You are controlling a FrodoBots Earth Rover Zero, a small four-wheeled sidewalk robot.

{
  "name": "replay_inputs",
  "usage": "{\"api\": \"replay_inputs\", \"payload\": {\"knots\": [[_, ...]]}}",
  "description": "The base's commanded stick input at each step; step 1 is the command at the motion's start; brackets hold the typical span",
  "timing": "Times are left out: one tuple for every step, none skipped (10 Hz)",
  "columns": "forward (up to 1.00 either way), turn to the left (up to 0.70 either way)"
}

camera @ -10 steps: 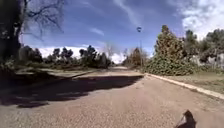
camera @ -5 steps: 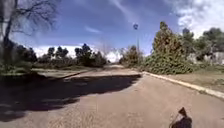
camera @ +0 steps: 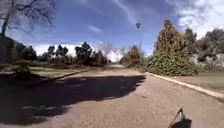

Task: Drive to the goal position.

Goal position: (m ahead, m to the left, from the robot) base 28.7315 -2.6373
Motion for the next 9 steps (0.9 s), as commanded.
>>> {"api": "replay_inputs", "payload": {"knots": [[1.00, 0.00], [1.00, 0.00], [1.00, 0.00], [1.00, 0.00], [1.00, 0.00], [1.00, -0.15], [1.00, -0.40], [1.00, -0.11], [1.00, 0.00]]}}
